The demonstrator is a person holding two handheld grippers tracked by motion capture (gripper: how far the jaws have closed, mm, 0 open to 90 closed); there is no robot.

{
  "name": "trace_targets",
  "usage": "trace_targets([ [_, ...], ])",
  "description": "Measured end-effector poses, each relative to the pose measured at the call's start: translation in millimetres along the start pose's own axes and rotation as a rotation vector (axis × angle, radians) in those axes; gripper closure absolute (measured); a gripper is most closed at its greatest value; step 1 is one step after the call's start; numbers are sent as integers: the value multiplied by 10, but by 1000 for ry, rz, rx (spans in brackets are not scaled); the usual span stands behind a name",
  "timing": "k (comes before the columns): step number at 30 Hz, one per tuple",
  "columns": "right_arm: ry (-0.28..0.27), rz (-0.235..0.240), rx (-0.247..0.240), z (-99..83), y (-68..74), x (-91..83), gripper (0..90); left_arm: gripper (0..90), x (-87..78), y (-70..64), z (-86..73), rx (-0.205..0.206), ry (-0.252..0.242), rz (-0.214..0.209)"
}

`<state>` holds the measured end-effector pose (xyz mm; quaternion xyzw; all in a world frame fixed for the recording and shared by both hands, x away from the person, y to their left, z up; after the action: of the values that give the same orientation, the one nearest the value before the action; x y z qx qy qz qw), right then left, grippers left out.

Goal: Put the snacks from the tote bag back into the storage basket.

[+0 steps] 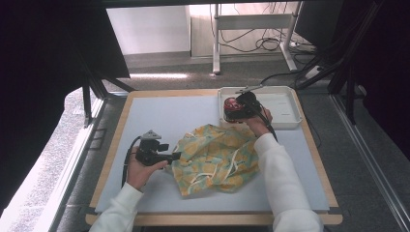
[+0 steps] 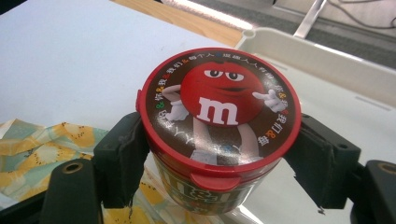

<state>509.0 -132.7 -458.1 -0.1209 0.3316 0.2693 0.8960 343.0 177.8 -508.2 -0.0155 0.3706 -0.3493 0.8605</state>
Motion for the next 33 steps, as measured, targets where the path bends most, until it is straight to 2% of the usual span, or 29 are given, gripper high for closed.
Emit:
trace_targets([
  [10,29,-22,10,-35,-45,149,251,304,-7,9,0,1,-2,4],
  [13,29,-16,24,-31,-54,179,251,304,-1,6,-2,3,1,6],
  [20,27,-33,17,-1,-64,218,252,305,-2,6,-1,3,0,4],
  [33,82,-48,20,-76,-129,387,251,304,-7,22,-2,-1,-1,5],
])
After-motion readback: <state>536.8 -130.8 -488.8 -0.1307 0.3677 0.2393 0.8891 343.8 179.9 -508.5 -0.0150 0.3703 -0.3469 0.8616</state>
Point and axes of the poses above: each handheld gripper's, and its own axes: x roughly forward along the jaws, z roughly out of its top, y roughly to its left, the point moved 2 cm from there along x, roughly forward along the jaws, and after that the axes turned 2 degrees about -z, right-handed, at the moved point
